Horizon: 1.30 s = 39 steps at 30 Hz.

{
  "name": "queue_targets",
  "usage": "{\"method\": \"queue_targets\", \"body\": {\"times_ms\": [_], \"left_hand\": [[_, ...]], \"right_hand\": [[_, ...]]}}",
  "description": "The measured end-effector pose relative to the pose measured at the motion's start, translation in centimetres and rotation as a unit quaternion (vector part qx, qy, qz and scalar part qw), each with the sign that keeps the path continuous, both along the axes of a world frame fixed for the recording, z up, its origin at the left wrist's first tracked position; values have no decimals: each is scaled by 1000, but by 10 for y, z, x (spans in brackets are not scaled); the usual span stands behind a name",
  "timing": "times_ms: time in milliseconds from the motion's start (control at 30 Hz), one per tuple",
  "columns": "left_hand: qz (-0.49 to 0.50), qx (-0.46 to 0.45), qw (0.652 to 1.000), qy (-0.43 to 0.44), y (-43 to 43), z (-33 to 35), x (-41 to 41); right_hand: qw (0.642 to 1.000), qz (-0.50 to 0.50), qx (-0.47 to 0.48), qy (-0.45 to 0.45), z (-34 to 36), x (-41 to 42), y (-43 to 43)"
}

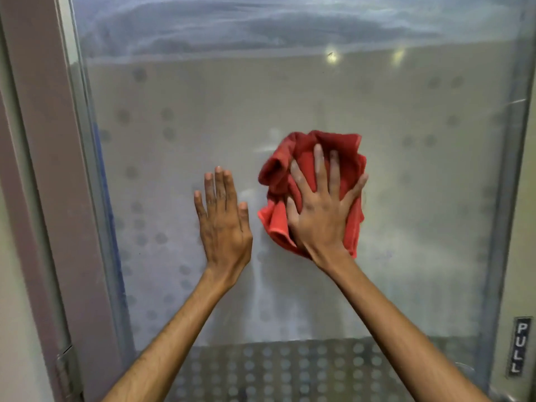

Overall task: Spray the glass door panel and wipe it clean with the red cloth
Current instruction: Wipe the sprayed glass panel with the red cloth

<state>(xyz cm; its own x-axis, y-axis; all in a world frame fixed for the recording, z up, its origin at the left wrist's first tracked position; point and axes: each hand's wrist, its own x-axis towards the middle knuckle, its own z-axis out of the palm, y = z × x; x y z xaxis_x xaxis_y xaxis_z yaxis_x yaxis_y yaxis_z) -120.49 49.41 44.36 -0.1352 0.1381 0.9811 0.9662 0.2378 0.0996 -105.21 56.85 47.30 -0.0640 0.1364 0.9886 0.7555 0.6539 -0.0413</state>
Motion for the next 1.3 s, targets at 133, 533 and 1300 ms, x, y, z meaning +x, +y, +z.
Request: {"method": "queue_targets", "body": {"times_ms": [133, 533, 1300], "left_hand": [[-3, -1, 1000, 1, -1, -1, 2], [0, 22, 1000, -21, 3, -13, 5], [-75, 16, 997, -6, 28, -13, 67]], "right_hand": [[999, -9, -8, 48, 67, -25, -11], [999, 26, 15, -36, -64, 4, 8], [999, 26, 32, 33, -29, 40, 33]]}}
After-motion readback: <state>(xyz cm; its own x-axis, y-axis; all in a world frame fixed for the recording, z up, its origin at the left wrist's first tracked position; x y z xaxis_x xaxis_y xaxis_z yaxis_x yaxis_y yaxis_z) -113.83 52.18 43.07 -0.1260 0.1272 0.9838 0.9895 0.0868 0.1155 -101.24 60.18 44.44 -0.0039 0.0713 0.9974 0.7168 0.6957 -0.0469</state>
